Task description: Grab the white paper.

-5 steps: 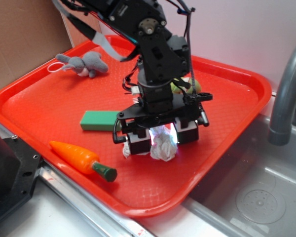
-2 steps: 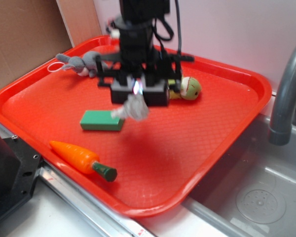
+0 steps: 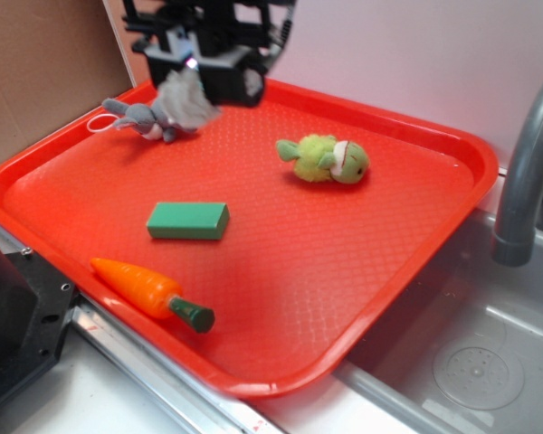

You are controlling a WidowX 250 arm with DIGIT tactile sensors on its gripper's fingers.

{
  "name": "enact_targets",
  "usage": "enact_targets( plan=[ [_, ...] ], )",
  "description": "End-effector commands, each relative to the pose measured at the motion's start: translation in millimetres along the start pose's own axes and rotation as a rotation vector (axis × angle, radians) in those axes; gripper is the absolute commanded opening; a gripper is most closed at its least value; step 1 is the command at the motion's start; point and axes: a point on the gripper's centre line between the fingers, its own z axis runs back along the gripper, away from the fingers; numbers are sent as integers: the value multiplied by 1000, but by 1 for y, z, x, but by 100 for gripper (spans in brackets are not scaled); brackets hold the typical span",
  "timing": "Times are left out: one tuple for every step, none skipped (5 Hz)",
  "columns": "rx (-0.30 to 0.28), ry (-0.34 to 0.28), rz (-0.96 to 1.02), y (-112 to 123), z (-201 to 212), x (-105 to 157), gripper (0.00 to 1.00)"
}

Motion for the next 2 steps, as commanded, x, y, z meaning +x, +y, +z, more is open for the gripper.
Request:
enact_targets(
  plan=[
    [-52, -93, -104, 28, 65, -4, 0],
    [-38, -101, -82, 29, 66, -7, 0]
  ],
)
